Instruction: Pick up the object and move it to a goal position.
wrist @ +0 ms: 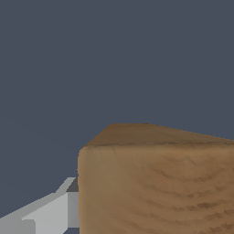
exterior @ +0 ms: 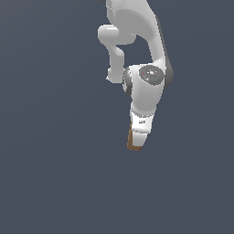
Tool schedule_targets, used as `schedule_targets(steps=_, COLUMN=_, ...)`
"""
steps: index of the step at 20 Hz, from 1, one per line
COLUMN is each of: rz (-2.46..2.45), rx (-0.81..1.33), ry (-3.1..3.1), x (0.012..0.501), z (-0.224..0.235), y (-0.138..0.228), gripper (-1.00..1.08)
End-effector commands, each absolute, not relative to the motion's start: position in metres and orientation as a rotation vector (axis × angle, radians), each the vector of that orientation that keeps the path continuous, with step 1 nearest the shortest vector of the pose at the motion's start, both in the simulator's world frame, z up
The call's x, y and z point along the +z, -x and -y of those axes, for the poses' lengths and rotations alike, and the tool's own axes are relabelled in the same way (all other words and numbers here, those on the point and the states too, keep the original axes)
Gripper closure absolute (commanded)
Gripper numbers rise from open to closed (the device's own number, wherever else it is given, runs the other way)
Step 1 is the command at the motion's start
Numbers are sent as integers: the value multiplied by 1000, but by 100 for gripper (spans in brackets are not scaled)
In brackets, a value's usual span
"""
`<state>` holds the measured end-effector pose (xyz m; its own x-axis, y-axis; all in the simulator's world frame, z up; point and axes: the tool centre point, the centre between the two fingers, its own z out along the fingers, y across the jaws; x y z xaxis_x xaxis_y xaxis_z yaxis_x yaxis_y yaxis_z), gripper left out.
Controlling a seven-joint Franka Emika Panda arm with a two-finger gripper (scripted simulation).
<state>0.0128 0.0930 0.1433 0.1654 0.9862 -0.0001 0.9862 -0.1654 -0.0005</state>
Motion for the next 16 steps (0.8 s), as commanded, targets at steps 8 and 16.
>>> schedule_targets(steps=8, rz=2030, rx=0, ry=2398, x=143, z=-93, y=-13, gripper=108)
schedule_targets(steps=16, rz=2030, rx=0, ry=2398, x=154, z=-99, y=-15, gripper=108)
